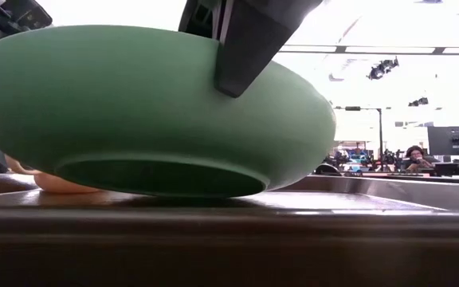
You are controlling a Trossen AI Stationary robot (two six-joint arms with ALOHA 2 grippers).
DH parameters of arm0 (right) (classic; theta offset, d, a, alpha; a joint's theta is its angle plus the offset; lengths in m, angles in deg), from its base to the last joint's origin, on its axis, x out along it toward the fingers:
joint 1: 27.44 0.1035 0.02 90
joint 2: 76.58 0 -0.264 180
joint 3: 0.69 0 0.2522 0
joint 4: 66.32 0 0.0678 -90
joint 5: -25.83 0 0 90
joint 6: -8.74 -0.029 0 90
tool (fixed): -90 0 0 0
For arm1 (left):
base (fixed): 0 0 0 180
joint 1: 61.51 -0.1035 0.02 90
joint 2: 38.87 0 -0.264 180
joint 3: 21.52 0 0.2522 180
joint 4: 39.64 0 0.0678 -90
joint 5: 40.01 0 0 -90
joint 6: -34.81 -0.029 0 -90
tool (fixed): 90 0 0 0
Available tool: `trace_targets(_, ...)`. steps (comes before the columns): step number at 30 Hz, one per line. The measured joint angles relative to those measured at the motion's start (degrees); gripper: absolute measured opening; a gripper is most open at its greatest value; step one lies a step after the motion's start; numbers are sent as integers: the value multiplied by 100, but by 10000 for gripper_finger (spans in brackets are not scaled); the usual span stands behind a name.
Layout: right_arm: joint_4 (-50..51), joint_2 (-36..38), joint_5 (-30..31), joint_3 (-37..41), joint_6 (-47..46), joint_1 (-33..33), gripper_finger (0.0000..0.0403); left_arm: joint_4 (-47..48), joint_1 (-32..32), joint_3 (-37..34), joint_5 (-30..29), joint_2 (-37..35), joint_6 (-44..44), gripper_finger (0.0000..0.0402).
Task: Set up tray
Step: Put the green plate to the middle of the orange cup on the serving tray
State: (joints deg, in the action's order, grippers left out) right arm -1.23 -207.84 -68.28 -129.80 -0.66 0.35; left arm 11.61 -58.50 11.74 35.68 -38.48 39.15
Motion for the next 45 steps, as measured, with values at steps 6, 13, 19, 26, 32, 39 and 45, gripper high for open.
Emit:
trace_targets(6,0,0,-56,0,39,-18,1,2,1,0,-2,-1,-14,179)
trace_targets(13,-33,-82,-185,-9,47,-61,1,0,1,0,-2,1,-17,179)
trace_targets(19,-107,-212,-202,0,103,-74,1,-1,0,0,-4,0,-17,179)
trace_targets(26,-225,-250,-313,0,128,-96,1,-2,-1,0,-1,0,-18,179)
trace_targets(32,-273,-321,-397,0,109,-96,4,-4,-1,0,24,1,-17,179)
trace_targets(39,-282,-323,-636,2,11,-107,49,-4,-1,0,26,1,-20,179)
trace_targets(45,-299,-326,-647,2,3,-105,65,-4,-1,0,31,1,-17,179)
